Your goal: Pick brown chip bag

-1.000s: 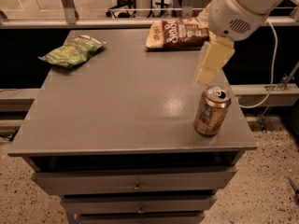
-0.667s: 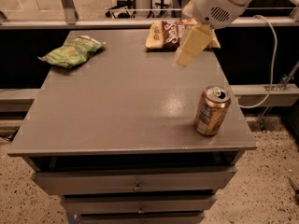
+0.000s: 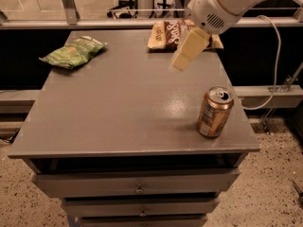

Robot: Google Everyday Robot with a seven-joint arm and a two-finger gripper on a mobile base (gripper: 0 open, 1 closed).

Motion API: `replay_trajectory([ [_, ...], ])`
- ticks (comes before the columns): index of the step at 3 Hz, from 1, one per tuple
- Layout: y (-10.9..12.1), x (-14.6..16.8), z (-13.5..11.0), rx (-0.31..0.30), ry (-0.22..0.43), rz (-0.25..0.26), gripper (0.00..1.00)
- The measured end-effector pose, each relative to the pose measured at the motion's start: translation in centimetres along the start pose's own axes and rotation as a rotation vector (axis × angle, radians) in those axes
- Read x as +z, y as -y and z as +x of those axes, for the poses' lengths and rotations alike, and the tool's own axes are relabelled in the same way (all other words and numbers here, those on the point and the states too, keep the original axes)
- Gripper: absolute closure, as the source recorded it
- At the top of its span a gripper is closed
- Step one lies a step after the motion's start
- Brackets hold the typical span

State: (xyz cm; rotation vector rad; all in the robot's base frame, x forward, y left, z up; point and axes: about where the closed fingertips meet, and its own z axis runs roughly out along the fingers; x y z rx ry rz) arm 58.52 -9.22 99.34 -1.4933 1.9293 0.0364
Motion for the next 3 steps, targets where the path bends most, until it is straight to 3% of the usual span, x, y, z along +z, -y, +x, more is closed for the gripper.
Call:
replay_trajectory([
  [1,3.0,4.1,0.7,0.128,0.079,0.071,0.0],
  [2,7.6,7.4,1.2,0.239,0.152,0.17,0.0],
  [3,13.8,11.1,3.3,0.361,0.222,0.271,0.0],
])
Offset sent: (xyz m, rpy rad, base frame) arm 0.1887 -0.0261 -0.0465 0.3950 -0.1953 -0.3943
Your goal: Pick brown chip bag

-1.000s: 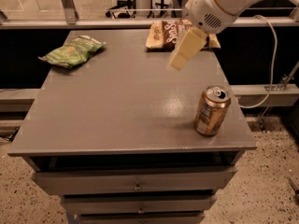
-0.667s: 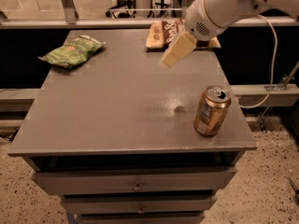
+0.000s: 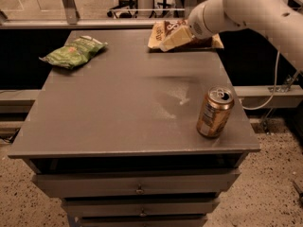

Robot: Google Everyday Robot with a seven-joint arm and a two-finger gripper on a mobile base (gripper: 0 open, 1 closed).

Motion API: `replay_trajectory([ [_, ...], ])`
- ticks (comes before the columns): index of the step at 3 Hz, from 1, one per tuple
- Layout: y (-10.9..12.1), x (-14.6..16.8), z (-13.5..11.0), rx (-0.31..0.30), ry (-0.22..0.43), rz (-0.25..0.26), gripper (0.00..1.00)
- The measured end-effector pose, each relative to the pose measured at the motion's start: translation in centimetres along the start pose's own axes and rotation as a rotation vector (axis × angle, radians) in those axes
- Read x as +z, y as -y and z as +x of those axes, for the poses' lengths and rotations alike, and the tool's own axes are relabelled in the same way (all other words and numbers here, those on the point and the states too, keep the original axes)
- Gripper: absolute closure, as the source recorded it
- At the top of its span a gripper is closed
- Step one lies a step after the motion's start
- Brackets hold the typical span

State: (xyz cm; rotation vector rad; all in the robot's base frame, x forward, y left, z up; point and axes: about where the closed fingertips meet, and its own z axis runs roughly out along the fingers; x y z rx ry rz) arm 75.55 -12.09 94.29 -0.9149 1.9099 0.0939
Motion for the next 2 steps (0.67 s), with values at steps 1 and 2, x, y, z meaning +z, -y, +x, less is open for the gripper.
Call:
replay_trajectory([
  [1,2.8,2.6,1.7,0.068,0.024,0.034,0.0],
  [2,6.4,4.7,5.1,0.098,0.014,0.068,0.0],
])
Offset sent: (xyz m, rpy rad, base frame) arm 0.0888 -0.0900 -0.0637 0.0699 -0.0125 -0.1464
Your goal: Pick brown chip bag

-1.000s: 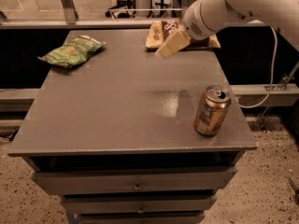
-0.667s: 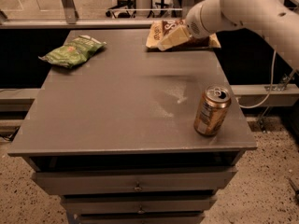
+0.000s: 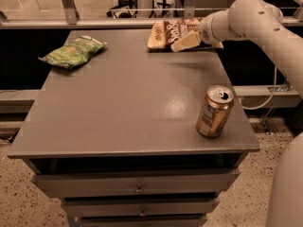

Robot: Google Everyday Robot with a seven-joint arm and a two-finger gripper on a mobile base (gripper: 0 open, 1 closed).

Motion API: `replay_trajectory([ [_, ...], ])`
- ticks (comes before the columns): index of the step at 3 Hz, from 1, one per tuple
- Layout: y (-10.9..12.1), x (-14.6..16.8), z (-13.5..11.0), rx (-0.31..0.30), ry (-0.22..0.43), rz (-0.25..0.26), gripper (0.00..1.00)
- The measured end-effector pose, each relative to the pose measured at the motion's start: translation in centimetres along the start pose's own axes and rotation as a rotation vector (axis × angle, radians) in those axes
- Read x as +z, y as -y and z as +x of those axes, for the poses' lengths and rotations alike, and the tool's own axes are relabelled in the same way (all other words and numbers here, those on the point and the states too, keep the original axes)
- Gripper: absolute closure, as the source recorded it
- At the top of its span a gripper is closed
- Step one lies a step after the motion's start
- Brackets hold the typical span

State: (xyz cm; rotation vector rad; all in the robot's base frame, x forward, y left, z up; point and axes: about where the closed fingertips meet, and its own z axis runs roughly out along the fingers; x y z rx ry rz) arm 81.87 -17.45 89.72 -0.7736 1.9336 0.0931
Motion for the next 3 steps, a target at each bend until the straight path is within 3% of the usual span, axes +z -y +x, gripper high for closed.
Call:
replay_trajectory([
  [2,4.3,1.6,2.8,-0.021,-0.023,0.036,0.0],
  [3,5.2,2.1,3.5,-0.032,-0.032,0.041,0.26],
])
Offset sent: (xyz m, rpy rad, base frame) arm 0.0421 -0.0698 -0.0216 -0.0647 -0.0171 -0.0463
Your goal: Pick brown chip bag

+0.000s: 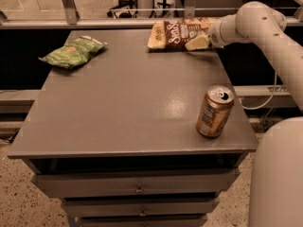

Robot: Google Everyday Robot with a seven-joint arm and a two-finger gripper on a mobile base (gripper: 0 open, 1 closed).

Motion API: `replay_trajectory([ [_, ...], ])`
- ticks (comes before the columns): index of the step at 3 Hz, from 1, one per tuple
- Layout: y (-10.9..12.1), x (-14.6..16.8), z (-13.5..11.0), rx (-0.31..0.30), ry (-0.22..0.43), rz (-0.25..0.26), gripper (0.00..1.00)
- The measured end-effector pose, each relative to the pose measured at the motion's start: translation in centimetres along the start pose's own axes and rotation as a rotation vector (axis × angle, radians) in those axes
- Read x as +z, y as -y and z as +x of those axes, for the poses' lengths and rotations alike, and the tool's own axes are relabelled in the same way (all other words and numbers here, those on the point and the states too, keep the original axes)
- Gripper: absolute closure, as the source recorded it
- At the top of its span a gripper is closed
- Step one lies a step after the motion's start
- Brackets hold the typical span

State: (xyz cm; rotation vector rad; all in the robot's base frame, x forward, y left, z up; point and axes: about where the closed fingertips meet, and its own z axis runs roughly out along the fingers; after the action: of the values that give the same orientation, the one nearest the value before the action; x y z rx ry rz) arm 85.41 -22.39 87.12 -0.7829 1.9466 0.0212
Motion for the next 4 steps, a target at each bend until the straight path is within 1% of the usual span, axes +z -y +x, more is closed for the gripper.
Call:
replay_trajectory([
  [1,0.2,0.1,0.2,-0.003,0.001,-0.001,0.49],
  [2,-0.1,-0.2,-0.8,-0.013,0.028,-0.008,0.73],
  [3,-1.5,-2.5,-4.5,-0.004,0.139,-0.053,1.0],
  [4,-3.3,-4.9,-8.3,0.01,0.259,-0.101,1.0],
])
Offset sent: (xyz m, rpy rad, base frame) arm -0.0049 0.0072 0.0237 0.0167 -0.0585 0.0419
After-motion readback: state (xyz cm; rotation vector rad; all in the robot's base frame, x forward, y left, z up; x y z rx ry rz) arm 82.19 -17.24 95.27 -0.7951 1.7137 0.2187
